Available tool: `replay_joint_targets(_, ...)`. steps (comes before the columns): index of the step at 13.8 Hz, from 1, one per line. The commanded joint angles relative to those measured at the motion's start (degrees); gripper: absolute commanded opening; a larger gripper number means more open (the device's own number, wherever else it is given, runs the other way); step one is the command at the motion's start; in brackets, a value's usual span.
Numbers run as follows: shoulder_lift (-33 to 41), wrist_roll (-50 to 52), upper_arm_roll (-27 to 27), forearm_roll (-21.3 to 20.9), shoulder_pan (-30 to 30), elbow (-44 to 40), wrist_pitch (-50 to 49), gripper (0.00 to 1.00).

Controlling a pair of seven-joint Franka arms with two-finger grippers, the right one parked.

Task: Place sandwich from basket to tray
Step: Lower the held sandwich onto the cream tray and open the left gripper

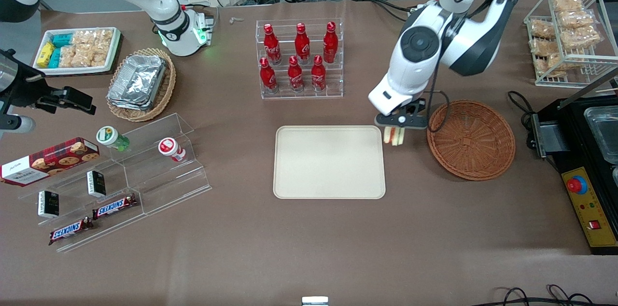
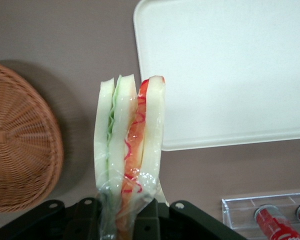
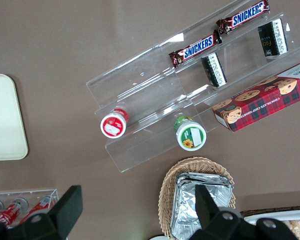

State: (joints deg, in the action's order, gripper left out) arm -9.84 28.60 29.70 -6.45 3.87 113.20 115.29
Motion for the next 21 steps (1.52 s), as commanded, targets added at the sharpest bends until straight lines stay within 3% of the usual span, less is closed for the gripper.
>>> replay_joint_targets(1,-10.0,4.1,0.2,-4.7,1.9,-7.6,-0.6,0.00)
replay_joint_targets(7,-24.9,11.1,0.1,-13.1,4.2,-14.8,5.1,0.00)
replay_joint_targets(12,-27.9,11.1,-0.1,-16.7,4.2,-15.1,6.2,0.00)
replay_joint_targets(16,-29.3,11.0,-0.2,-17.1,4.0,-15.0,7.8,0.00)
replay_joint_targets(17,-29.4,11.0,-0.2,-17.1,4.0,-15.0,7.8,0.28)
replay_joint_targets(18,-29.7,11.0,-0.2,-17.3,4.1,-15.2,7.8,0.68)
replay_joint_targets(19,-29.7,11.1,-0.3,-18.0,4.2,-15.2,7.7,0.92)
replay_joint_targets(20,-29.6,11.4,-0.3,-18.2,4.2,-15.2,7.6,1.00)
replay_joint_targets(21,-29.6,11.9,-0.3,-18.3,4.2,-15.3,7.5,1.00)
